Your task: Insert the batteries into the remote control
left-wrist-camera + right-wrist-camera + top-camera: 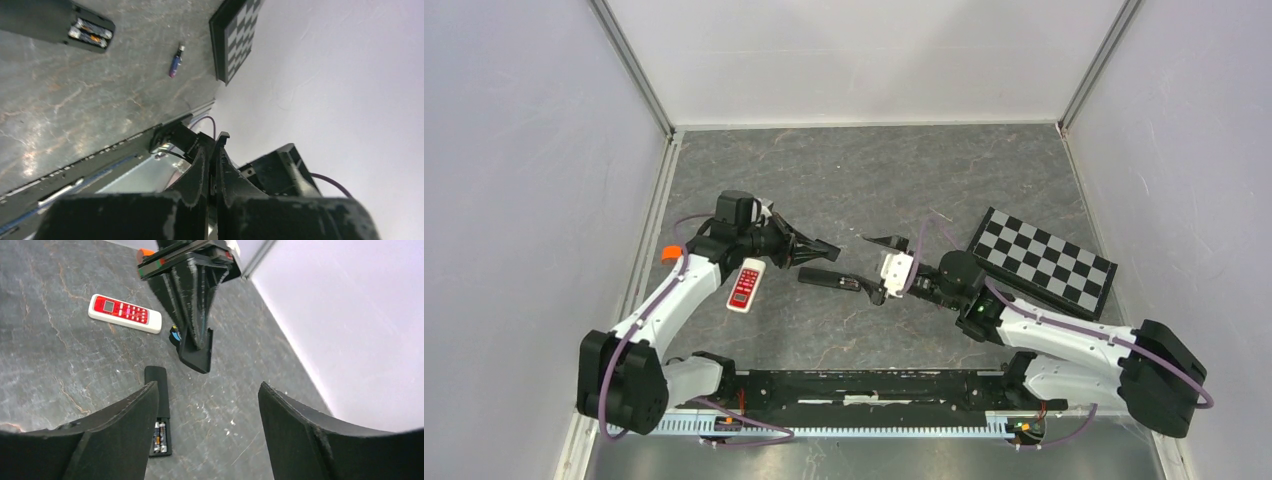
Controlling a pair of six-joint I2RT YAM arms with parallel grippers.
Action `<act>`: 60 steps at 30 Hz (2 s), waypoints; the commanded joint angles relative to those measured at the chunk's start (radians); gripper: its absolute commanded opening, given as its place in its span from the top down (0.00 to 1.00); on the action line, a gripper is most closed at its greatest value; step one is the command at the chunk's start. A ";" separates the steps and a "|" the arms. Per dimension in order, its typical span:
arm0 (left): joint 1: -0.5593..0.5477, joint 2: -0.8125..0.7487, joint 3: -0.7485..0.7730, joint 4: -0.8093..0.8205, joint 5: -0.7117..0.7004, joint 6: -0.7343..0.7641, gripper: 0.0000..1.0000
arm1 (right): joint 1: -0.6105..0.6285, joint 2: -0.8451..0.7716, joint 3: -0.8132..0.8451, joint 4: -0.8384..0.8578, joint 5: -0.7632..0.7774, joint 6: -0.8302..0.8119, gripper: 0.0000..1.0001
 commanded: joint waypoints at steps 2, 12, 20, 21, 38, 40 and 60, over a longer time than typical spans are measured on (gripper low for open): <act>0.005 -0.065 0.031 -0.051 0.090 -0.138 0.97 | 0.015 0.017 -0.021 0.196 -0.170 -0.213 0.25; 0.006 -0.104 0.028 -0.063 0.121 -0.178 0.98 | 0.085 0.125 0.045 0.191 -0.129 -0.379 0.50; 0.006 -0.131 -0.023 -0.057 0.135 -0.188 0.98 | 0.090 0.173 0.079 0.159 -0.128 -0.444 0.68; 0.006 -0.136 -0.026 -0.056 0.135 -0.191 0.98 | 0.093 0.175 0.078 0.155 -0.125 -0.453 0.68; 0.007 -0.157 -0.030 -0.048 0.142 -0.206 0.96 | 0.107 0.207 0.100 0.109 -0.099 -0.471 0.82; 0.007 -0.166 -0.028 -0.047 0.137 -0.212 0.91 | 0.107 0.205 0.099 0.106 -0.096 -0.459 0.86; 0.114 -0.160 0.057 -0.163 -0.186 0.464 0.03 | -0.148 0.242 0.206 -0.153 -0.199 0.646 1.00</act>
